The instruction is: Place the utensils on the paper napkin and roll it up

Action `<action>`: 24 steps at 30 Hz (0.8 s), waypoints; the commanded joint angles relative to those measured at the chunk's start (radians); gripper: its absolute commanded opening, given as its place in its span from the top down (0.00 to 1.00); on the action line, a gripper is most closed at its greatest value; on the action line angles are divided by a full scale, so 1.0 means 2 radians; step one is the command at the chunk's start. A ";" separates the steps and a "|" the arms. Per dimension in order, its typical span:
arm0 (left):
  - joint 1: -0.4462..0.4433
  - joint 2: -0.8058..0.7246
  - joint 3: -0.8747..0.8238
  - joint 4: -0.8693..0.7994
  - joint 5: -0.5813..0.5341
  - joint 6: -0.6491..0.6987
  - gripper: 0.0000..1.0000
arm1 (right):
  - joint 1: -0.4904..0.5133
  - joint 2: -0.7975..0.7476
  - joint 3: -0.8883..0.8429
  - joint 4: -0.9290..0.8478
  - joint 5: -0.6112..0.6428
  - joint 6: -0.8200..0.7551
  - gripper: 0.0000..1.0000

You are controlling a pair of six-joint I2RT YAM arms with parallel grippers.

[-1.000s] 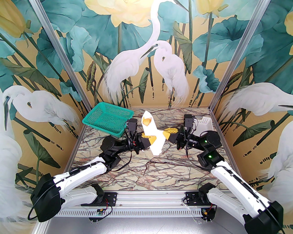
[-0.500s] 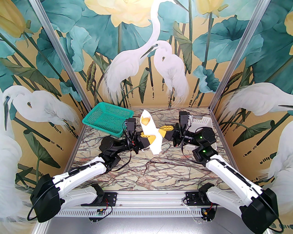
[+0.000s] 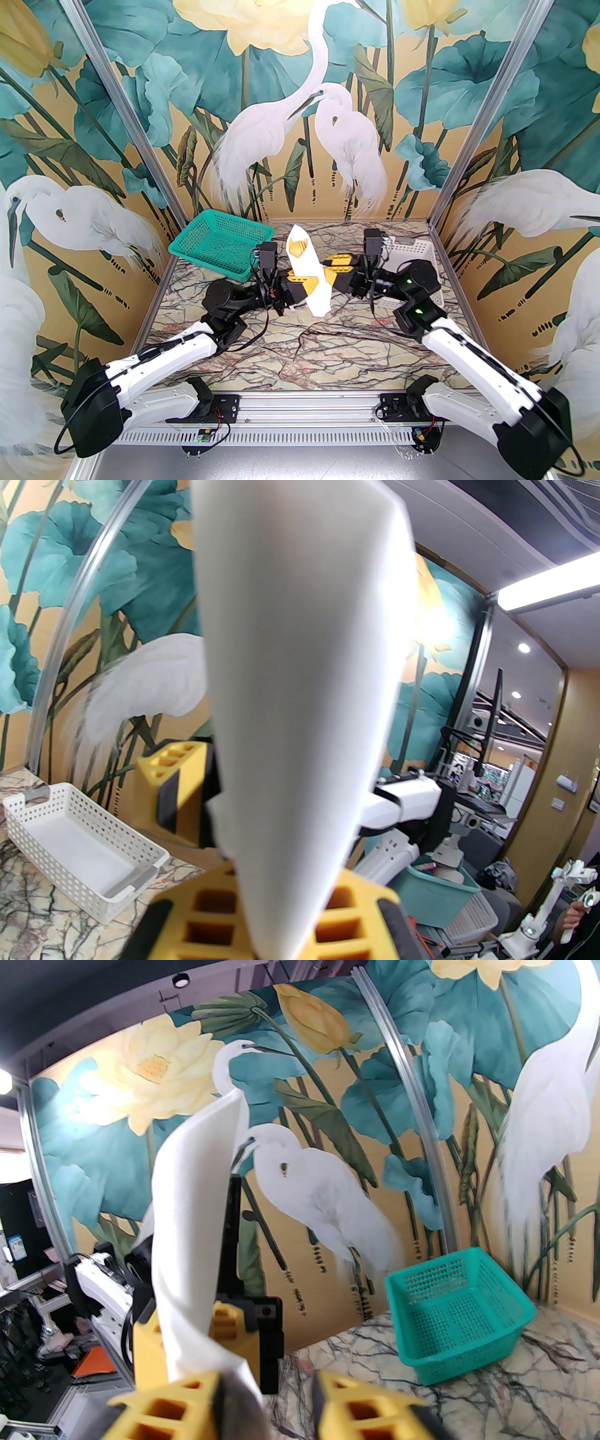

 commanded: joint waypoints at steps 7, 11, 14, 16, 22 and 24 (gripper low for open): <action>0.000 -0.027 -0.009 -0.049 -0.068 0.021 1.00 | 0.000 -0.047 -0.021 -0.065 -0.015 0.000 0.20; 0.000 -0.024 -0.006 -0.039 -0.066 0.014 1.00 | 0.024 -0.034 -0.030 -0.066 -0.011 -0.004 0.09; 0.000 -0.021 -0.003 -0.029 -0.065 0.007 1.00 | 0.035 -0.022 -0.041 -0.052 -0.012 0.003 0.10; 0.000 -0.021 -0.001 -0.028 -0.067 0.004 1.00 | 0.043 -0.018 -0.047 -0.044 -0.013 0.007 0.12; 0.000 -0.021 0.004 -0.037 -0.092 -0.005 1.00 | 0.059 -0.019 -0.059 -0.047 -0.009 0.007 0.30; 0.000 -0.021 0.009 -0.052 -0.102 -0.006 1.00 | 0.065 -0.019 -0.063 -0.047 -0.005 0.007 0.35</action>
